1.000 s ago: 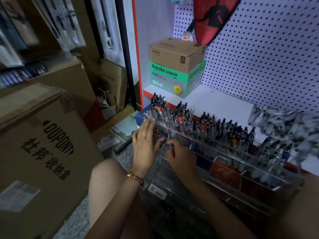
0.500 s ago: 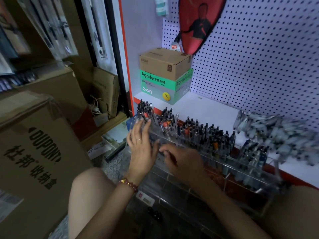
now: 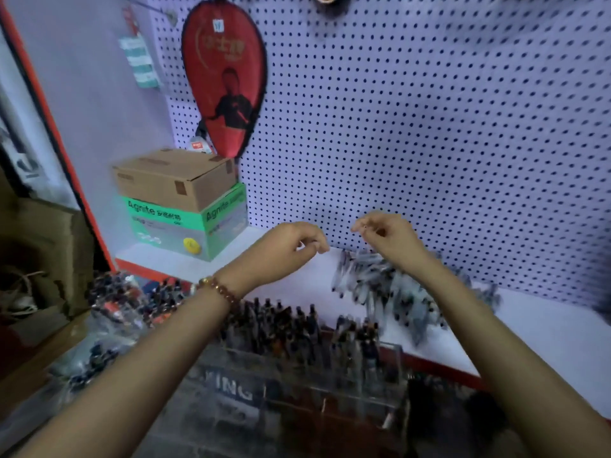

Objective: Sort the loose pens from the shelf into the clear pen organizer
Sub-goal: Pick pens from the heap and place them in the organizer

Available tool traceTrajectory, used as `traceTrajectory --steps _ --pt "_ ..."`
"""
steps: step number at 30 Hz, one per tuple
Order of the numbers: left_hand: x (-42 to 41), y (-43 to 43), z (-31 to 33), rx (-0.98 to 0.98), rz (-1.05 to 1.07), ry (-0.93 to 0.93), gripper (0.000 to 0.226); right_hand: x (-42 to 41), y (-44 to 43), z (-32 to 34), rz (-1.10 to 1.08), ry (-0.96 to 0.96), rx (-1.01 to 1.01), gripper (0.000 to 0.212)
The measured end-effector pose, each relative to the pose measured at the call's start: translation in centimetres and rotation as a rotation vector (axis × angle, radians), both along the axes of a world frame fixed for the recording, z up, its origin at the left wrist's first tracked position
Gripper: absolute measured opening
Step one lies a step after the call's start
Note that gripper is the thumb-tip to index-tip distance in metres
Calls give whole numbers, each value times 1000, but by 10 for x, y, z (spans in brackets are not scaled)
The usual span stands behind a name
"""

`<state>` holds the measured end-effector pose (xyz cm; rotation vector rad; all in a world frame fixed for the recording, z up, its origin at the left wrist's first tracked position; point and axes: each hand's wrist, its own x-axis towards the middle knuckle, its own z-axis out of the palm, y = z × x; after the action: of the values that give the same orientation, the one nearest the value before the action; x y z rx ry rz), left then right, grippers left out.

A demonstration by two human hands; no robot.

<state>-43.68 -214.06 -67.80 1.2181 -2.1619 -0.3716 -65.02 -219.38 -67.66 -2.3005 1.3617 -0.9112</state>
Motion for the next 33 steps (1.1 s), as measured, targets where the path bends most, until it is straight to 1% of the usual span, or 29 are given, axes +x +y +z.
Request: traceTrajectory --steps 2,5,7,9,11,14,16,18,20,22,24,27,30,33 --pt "-15 -17 -4 37 17 0 20 -16 -33 -21 -95 207 19 25" --pt "-22 -28 -15 44 33 -79 20 -25 -60 -42 -54 524 48 40" --pt "-22 -28 -23 2 28 -152 20 -23 -68 -49 -10 650 72 43" --pt "-21 -28 -26 -26 4 -170 19 -21 -74 -53 0 696 107 38" --pt "-21 -27 -28 -12 -27 -130 21 -19 -76 -54 -6 667 143 32" --pt "-23 -26 -29 56 -60 -17 26 -17 -74 -52 -50 605 72 27" --pt "-23 -27 -29 94 -71 84 30 -18 -70 -48 -70 607 -37 27" --pt "-22 -28 -30 124 -74 198 30 -20 -64 -41 -55 573 -227 26" --pt "-22 -29 -29 154 -66 308 26 -17 -54 -31 -7 412 -397 22" --pt "-22 -29 -27 195 -39 421 22 -6 -38 -22 67 217 -475 19" --pt "-24 -27 -24 228 -20 549 21 4 -21 -18 141 111 -494 16" --pt "-22 -23 -18 238 1 663 26 16 0 -19 219 75 -469 12" --pt "-19 -20 -13 299 -4 690 34 18 5 -20 220 -2 -483 15" --pt "-17 -19 -14 347 -36 679 31 21 4 -23 240 -7 -473 17"
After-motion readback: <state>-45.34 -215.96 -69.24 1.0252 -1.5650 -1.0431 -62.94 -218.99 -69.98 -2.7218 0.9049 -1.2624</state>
